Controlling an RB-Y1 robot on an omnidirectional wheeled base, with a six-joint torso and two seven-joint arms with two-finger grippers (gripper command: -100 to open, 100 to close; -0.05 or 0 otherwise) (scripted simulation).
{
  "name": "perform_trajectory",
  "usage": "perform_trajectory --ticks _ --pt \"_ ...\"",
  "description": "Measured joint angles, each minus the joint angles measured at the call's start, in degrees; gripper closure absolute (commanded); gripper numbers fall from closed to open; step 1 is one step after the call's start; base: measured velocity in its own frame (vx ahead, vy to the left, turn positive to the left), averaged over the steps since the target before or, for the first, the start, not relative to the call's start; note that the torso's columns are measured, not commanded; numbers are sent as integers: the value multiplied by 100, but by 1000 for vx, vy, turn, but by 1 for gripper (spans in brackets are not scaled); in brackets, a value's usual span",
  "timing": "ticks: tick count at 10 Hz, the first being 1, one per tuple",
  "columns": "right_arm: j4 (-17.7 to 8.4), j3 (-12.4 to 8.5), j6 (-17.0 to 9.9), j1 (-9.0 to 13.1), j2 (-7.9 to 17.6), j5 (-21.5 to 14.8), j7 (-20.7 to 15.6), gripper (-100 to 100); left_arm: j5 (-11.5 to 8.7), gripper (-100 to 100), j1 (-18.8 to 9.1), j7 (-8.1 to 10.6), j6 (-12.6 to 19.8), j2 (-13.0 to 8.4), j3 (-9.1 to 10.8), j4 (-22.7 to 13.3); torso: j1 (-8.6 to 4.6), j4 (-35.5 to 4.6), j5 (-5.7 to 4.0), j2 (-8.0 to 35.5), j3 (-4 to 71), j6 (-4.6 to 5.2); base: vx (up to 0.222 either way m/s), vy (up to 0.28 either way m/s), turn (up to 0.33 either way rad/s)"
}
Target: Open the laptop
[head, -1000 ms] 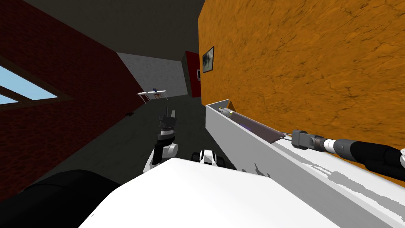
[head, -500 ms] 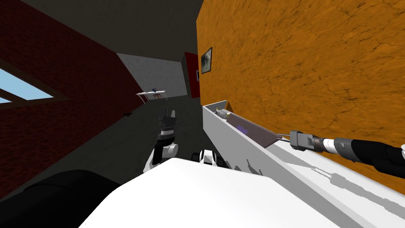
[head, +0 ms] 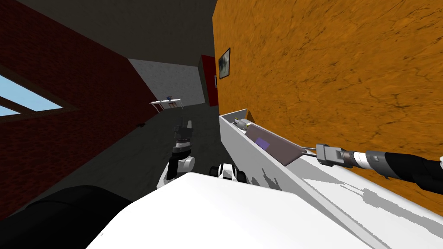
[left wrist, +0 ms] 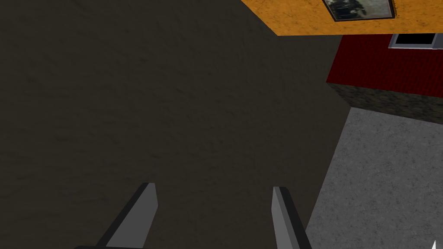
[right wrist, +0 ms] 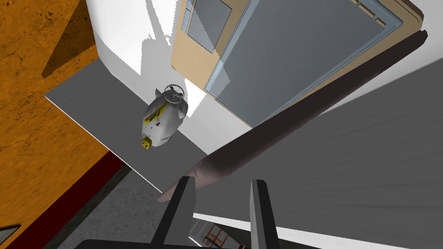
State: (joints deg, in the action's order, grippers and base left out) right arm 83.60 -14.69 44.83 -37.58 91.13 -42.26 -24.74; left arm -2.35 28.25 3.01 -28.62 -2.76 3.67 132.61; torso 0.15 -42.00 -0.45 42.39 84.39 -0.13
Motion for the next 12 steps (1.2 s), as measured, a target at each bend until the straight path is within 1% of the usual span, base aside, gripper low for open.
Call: perform_trajectory --ticks 1,2,3,4,5,6,9,11,12 --pt "-3 62 37 32 -16 41 54 100 0 0 0 0 0 1 0 0 3 9 -9 -16 6 -7 -6 -7 21" --pt "13 66 68 32 8 64 100 100 0 0 0 0 0 1 -1 0 -13 15 -10 -37 21 -1 0 0 0" --pt "28 9 121 -24 3 78 111 100 0 0 0 0 0 1 -1 0 -42 17 -13 -50 30 9 0 0 0" --pt "-2 177 127 121 3 81 101 100 0 0 0 0 0 1 0 0 -66 20 -22 -64 38 -3 7 8 -23" --pt "-19 253 123 188 15 83 101 100 0 0 1 0 0 1 0 0 -72 20 -21 -71 43 -1 8 9 -28" --pt "-46 269 132 214 -6 81 76 100 0 0 1 0 0 1 0 0 -71 21 -24 -65 39 5 -6 -7 21" --pt "-8 137 137 86 13 84 101 100 0 0 1 0 0 0 0 0 -53 13 -16 -47 27 3 -6 -7 21" --pt "-44 219 229 133 -30 176 173 100 0 0 0 0 0 1 0 0 -60 30 -42 -59 28 -8 -10 -12 35" --pt "-35 198 264 104 -33 193 191 100 0 0 0 0 0 1 0 0 -67 32 -38 -69 37 1 -7 -7 22"
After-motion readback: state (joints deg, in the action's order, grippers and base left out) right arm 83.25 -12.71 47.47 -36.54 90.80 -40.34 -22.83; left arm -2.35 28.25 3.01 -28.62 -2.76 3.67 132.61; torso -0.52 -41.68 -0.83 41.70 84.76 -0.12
